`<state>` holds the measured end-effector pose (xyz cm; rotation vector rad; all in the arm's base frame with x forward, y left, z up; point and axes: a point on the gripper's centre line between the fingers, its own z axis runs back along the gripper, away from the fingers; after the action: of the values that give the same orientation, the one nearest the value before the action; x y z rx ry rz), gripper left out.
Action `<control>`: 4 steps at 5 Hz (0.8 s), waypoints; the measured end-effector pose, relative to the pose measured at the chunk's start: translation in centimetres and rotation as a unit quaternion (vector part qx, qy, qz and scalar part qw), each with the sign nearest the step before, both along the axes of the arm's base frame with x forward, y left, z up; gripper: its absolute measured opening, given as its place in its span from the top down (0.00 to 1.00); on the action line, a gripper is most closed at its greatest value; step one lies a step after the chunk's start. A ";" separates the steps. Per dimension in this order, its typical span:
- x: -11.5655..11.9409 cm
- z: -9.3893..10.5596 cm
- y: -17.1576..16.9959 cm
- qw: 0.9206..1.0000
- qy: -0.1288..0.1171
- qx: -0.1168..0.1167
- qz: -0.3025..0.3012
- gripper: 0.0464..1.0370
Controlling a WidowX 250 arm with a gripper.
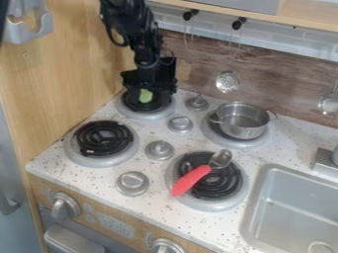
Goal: Took item from top left corner and moved to bottom left burner
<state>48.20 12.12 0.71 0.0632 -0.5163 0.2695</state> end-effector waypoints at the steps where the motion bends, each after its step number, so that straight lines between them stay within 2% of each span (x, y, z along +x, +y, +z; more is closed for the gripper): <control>1: 1.7 -0.1 1.9 0.999 -0.025 0.014 0.029 0.04; 3: 4.0 -0.6 3.8 0.997 -0.023 0.044 0.054 0.04; 4: 4.4 -1.0 4.1 0.997 -0.015 0.049 0.059 0.04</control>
<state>52.59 16.24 -0.24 0.1854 -0.5561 0.3606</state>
